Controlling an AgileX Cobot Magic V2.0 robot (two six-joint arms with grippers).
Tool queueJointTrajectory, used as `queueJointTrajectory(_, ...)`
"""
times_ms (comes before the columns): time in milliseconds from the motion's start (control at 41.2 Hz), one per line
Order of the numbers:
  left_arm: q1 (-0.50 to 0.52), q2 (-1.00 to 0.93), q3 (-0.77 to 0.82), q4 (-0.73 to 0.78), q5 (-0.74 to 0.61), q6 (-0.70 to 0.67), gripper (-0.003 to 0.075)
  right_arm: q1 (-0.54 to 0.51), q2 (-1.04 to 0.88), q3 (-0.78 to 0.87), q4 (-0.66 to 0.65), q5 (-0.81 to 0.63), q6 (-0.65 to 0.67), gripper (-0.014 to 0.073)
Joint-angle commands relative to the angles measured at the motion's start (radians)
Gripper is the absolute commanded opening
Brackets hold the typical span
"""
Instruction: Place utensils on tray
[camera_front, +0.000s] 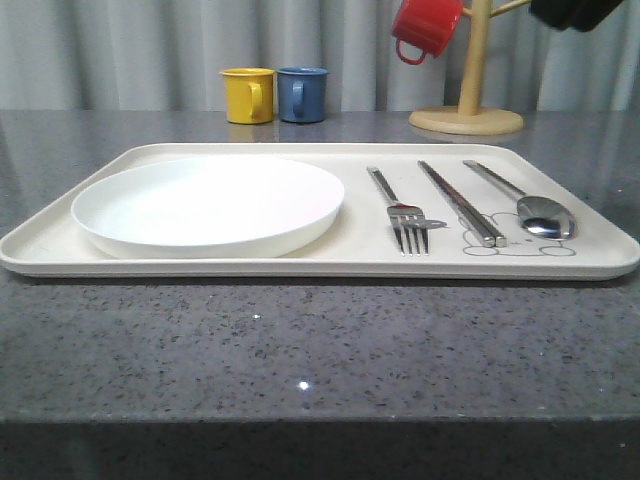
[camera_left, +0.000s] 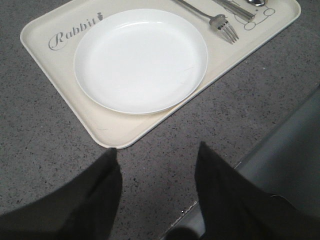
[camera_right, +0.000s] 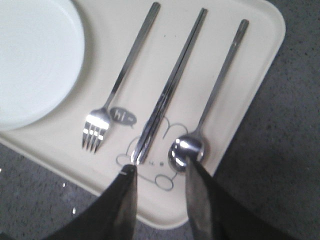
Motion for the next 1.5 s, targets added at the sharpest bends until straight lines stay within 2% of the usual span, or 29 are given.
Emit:
queueJointTrajectory(0, -0.007, -0.002, -0.026, -0.019, -0.068, -0.009, 0.0338, 0.0, -0.149, 0.045, -0.014, -0.01, -0.028, 0.0276)
queueJointTrajectory(315, -0.007, -0.002, -0.026, -0.019, -0.068, -0.009, 0.0338, 0.0, -0.521, 0.303, -0.016, 0.02, -0.028, 0.0276)
queueJointTrajectory(558, -0.007, -0.002, -0.026, -0.019, -0.068, -0.009, 0.0338, 0.0, -0.778, 0.431, -0.011, 0.022, 0.001, 0.0276)
queueJointTrajectory(752, -0.007, -0.002, -0.026, -0.019, -0.072, -0.009, 0.0338, 0.0, -0.894, 0.469, -0.023, 0.016, 0.037, 0.0276)
queueJointTrajectory(946, -0.007, -0.002, -0.026, -0.019, -0.086, -0.009, 0.0334, 0.0, -0.911, 0.469, -0.023, 0.011, 0.045, 0.0275)
queueJointTrajectory(1019, -0.007, -0.002, -0.026, -0.019, -0.086, -0.009, 0.0286, 0.0, -0.911, 0.469, -0.022, 0.005, 0.063, 0.0234)
queueJointTrajectory(1165, -0.007, -0.002, -0.026, -0.019, -0.088, -0.009, 0.0085, 0.0, -0.911, 0.469, -0.022, -0.021, 0.066, 0.0021)
queueJointTrajectory(1262, -0.007, -0.002, -0.026, -0.019, -0.088, -0.009, -0.002, 0.0, -0.911, 0.469, -0.016, -0.032, 0.066, -0.0076)
queueJointTrajectory(1480, -0.007, -0.002, -0.026, -0.019, -0.088, -0.009, -0.0018, 0.0, -0.911, 0.469, -0.015, -0.031, 0.066, -0.0068)
